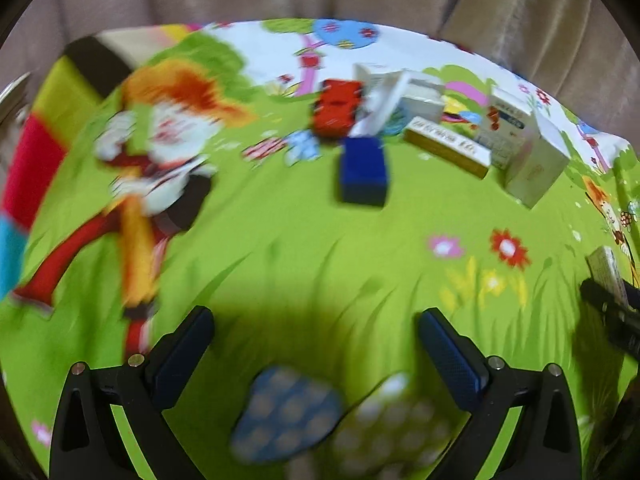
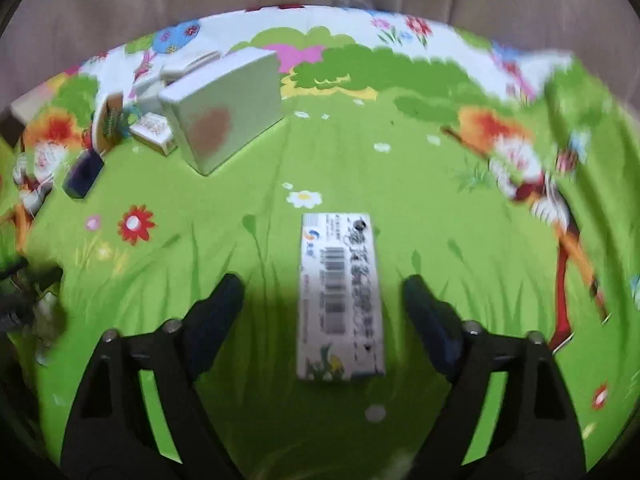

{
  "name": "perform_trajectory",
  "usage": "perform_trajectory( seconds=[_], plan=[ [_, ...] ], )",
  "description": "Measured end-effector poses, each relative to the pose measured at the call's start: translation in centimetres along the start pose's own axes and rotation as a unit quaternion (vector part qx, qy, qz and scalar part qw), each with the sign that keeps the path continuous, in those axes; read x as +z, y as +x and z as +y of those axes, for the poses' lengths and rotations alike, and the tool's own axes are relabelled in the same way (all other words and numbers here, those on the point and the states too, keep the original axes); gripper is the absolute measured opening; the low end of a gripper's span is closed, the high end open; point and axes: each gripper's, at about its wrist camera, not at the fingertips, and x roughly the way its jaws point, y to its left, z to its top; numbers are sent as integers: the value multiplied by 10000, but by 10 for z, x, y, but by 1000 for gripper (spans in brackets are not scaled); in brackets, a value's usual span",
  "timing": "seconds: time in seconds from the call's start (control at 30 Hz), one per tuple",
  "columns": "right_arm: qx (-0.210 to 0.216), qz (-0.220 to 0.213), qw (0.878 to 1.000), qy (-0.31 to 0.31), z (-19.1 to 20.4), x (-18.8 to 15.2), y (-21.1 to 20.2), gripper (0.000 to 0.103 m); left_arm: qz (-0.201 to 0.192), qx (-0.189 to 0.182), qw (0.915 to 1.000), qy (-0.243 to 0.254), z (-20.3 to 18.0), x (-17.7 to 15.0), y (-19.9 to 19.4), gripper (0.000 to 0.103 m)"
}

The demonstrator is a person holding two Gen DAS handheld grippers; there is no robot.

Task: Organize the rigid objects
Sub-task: 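Grasp the white barcode card with the right gripper while left grasps the blue block, then lift the barcode card and blue block and carry both toward the bin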

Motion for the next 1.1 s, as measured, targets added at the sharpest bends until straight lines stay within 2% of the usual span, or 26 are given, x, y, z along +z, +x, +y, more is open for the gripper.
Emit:
perform_trajectory(
  seconds=[0.07, 0.13, 0.17, 0.27, 0.3, 0.33, 0.37, 0.4, 0.43, 0.47, 0.57, 0.8, 0.97, 1.1],
  plan=[
    [-9, -120, 9999, -26, -2, -1, -2, 57, -82, -25, 10000, 44, -9, 15, 10, 103],
    [178, -257, 9994, -124, -1, -4, -5, 42, -99, -22, 9999, 51, -18, 35, 24, 103],
    [141, -306, 9991, -259, 4, -7, -6, 38, -77, -15, 10000, 48, -20, 41, 28, 103],
    [81, -355, 9980, -511, 16, -8, -7, 37, -114, 39, 9999, -14, -23, 60, 42, 103],
    [96, -355, 9979, -535, 17, -8, -7, 37, -137, 29, 9999, -22, -21, 64, 44, 98],
    [145, -349, 9980, -516, 16, -8, -8, 37, -199, -11, 9998, 34, -21, 66, 43, 92],
    [215, -345, 9980, -474, 14, -8, -7, 38, -292, -75, 9994, 146, -22, 66, 40, 73],
    [297, -343, 9981, -426, 12, -8, -7, 38, -380, -176, 9987, 294, -24, 65, 38, 49],
    [379, -343, 9980, -375, 10, -8, -7, 38, -444, -267, 9977, 443, -23, 63, 34, 34],
    [433, -344, 9979, -338, 8, -8, -6, 38, -427, -269, 9975, 497, -21, 60, 31, 28],
    [463, -346, 9978, -319, 8, -8, -6, 39, -409, -456, 9976, 328, -1, 44, 18, 28],
    [371, -345, 9978, -422, 14, -8, -8, 40, -550, -374, 9977, -154, 58, -17, -23, 28],
    [290, -364, 9973, -570, 19, -9, -9, 37, -619, -462, 9964, -341, 69, -27, -29, 29],
    [247, -373, 9971, -616, 21, -9, -8, 37, -587, -123, 9982, -93, 57, -25, -28, 28]
  ],
)
